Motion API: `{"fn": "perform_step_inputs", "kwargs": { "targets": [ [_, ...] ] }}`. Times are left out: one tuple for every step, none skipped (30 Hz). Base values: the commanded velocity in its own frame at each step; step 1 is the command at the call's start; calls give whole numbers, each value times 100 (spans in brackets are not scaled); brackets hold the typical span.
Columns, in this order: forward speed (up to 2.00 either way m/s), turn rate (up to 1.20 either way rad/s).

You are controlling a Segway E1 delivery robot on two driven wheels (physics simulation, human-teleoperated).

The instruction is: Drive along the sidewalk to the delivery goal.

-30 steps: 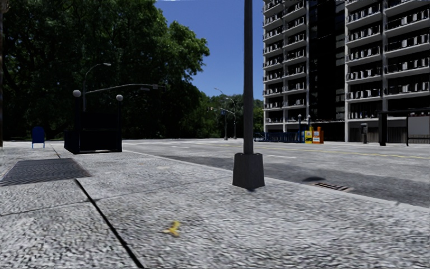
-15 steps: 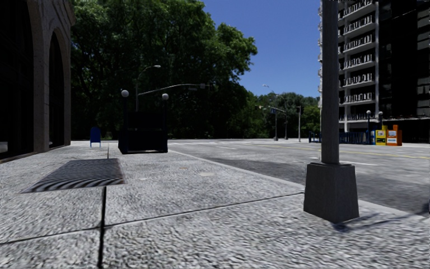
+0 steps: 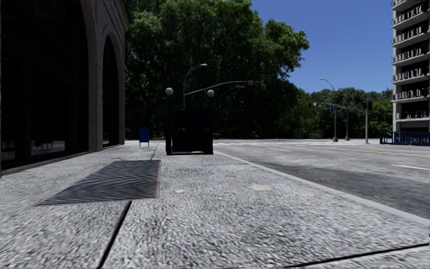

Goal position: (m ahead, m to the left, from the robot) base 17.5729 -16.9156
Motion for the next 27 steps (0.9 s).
{"fn": "perform_step_inputs", "kwargs": {
  "targets": [
    [200, 54],
    [200, 54],
    [200, 54],
    [200, 54],
    [200, 54],
    [200, 54],
    [200, 54],
    [200, 54],
    [200, 54],
    [200, 54],
    [200, 54],
    [200, 54],
    [200, 54],
    [200, 54],
    [200, 54],
    [200, 54],
    [200, 54],
    [200, 49],
    [200, 44],
    [200, 40],
    [200, 39],
    [200, 38],
    [200, 30],
    [200, 23],
    [200, 21],
    [200, 21],
    [200, 20]
  ]
}}
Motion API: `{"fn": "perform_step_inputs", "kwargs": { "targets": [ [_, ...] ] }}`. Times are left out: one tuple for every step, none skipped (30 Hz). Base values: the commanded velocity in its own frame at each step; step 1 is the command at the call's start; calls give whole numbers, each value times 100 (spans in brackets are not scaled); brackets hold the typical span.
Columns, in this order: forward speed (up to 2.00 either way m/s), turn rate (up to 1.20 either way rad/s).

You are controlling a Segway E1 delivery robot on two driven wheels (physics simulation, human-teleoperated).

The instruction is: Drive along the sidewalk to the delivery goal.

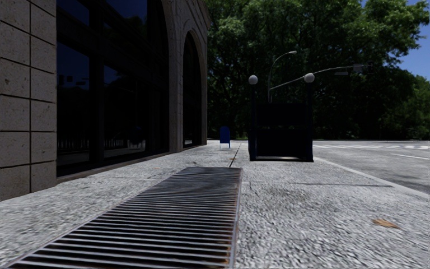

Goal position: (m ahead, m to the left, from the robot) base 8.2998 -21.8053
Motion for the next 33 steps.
{"fn": "perform_step_inputs", "kwargs": {
  "targets": [
    [200, 17],
    [200, 1],
    [200, 0],
    [200, 0],
    [200, 0],
    [200, 0],
    [200, 0],
    [200, 0],
    [200, 0],
    [200, 0],
    [200, 0],
    [200, 0],
    [200, 0],
    [200, 0],
    [200, 0],
    [200, 0],
    [200, 0],
    [200, 0],
    [200, 0],
    [200, 0],
    [200, 0],
    [200, 0],
    [200, 0],
    [200, 0],
    [200, 0],
    [200, 0],
    [200, 0],
    [200, 0],
    [200, 0],
    [200, 0],
    [200, 0],
    [200, 0],
    [200, 0]
  ]
}}
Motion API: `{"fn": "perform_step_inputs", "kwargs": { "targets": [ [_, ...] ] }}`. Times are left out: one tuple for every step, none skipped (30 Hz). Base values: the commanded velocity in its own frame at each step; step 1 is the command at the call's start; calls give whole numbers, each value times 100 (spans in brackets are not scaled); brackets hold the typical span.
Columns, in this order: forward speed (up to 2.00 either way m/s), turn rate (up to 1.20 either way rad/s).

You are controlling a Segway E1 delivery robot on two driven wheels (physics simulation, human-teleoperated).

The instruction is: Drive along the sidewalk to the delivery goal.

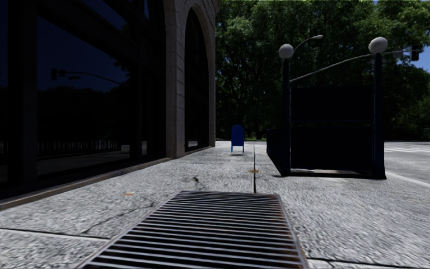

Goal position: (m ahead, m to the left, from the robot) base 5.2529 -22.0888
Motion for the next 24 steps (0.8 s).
{"fn": "perform_step_inputs", "kwargs": {
  "targets": [
    [200, 0],
    [200, 0],
    [200, 0],
    [200, 0],
    [200, 0],
    [200, 0],
    [200, 0],
    [200, 0],
    [200, 8],
    [200, 19],
    [200, 25],
    [200, 26],
    [200, 26],
    [200, 27],
    [200, 27],
    [200, 27],
    [200, 27],
    [200, 27],
    [200, 27],
    [200, 27],
    [200, 19],
    [200, 0],
    [200, 0],
    [200, 0]
  ]
}}
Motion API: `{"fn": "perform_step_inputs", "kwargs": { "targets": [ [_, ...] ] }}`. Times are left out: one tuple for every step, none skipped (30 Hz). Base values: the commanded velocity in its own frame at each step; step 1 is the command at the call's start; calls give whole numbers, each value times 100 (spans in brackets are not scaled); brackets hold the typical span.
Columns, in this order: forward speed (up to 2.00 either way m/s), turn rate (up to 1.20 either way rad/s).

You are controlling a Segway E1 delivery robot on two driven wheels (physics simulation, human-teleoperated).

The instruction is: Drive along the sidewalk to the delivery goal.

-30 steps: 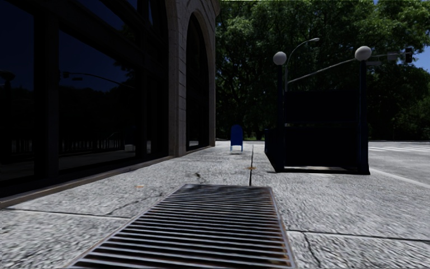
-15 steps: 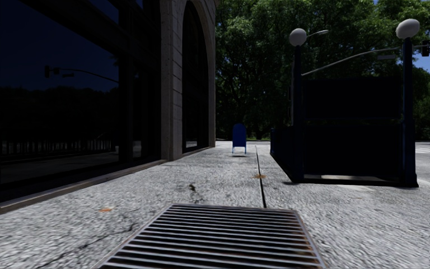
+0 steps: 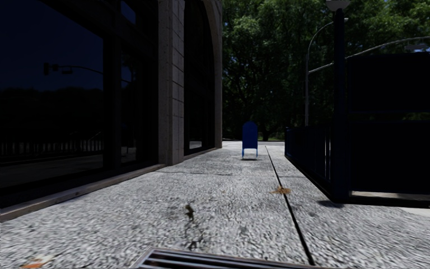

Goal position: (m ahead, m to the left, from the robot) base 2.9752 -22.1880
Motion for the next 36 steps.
{"fn": "perform_step_inputs", "kwargs": {
  "targets": [
    [200, 0],
    [200, 0],
    [200, 0],
    [200, 0],
    [200, 0],
    [200, 0],
    [200, 0],
    [200, 0],
    [200, 0],
    [200, 0],
    [200, 0],
    [200, 0],
    [200, 0],
    [200, 0],
    [200, 0],
    [200, 0],
    [200, 0],
    [200, 0],
    [200, 0],
    [200, 0],
    [200, 0],
    [200, 0],
    [200, 0],
    [200, 0],
    [200, 0],
    [200, 0],
    [200, 0],
    [200, 0],
    [200, 0],
    [200, 0],
    [200, 11],
    [200, 14],
    [200, 15],
    [200, 15],
    [200, 15],
    [200, 15]
  ]
}}
